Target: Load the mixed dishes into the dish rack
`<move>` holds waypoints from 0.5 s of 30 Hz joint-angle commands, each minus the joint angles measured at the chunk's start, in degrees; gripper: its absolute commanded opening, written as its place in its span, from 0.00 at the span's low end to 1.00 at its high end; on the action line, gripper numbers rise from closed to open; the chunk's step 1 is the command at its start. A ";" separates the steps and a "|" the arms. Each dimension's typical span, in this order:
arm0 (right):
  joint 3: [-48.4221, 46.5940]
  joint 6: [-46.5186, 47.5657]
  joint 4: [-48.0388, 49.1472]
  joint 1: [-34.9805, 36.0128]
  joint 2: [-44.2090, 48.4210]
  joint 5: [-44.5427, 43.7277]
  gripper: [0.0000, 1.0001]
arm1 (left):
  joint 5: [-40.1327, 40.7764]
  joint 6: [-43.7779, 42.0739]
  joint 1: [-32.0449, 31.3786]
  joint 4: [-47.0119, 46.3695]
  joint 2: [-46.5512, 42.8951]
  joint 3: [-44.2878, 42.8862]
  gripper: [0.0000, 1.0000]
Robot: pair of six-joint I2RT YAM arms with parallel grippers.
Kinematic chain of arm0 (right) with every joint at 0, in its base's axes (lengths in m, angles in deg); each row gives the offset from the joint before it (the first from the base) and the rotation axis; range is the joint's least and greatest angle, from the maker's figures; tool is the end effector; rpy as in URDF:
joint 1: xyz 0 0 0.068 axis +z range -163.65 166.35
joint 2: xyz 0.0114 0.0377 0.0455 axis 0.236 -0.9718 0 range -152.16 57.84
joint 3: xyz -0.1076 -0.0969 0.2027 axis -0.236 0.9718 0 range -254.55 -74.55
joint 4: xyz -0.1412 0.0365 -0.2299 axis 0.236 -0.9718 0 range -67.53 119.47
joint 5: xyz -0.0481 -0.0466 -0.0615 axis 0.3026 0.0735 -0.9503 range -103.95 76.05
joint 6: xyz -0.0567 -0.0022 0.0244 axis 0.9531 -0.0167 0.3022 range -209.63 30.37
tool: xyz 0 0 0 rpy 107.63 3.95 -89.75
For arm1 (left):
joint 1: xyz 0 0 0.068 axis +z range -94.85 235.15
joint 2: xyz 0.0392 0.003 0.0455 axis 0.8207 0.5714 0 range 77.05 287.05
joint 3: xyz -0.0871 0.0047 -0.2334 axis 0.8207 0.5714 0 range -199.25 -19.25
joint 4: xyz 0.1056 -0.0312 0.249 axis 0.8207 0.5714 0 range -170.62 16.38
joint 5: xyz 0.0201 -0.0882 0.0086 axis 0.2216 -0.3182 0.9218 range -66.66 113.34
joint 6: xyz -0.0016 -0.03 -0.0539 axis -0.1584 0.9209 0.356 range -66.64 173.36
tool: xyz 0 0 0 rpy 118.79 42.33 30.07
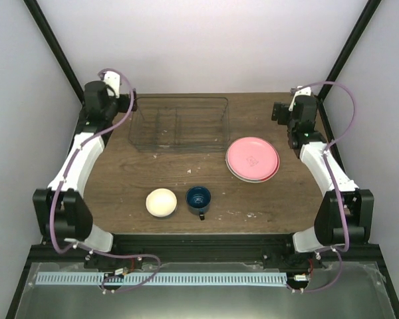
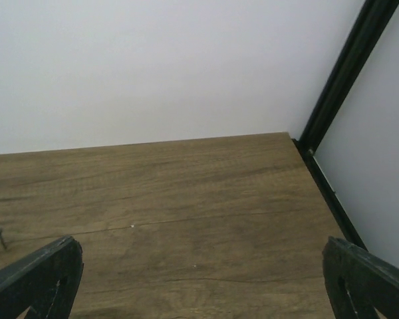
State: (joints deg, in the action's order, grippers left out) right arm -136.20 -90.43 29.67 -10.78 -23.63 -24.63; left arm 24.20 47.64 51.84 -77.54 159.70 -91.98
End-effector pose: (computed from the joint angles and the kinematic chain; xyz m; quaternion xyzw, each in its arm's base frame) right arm 0.3590 0.0094 0.2795 0.0389 0.8145 -0.0576 0.5760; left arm 0.3691 -0.0206 0.3387 0.0569 0.7805 0.0189 0.6222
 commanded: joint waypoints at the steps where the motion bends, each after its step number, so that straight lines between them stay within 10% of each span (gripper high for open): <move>1: -9.45 -4.66 -15.15 0.46 -3.32 -5.18 1.00 | -7.14 1.81 -0.74 18.91 10.32 -11.52 1.00; 15: -19.36 -11.74 -29.30 0.47 -8.33 -4.04 1.00 | -16.47 1.77 -4.14 34.63 30.57 -31.32 1.00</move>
State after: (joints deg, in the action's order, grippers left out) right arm -152.99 -99.83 4.98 -10.78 -31.37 -28.00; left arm 11.79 48.67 48.41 -46.84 188.25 -121.57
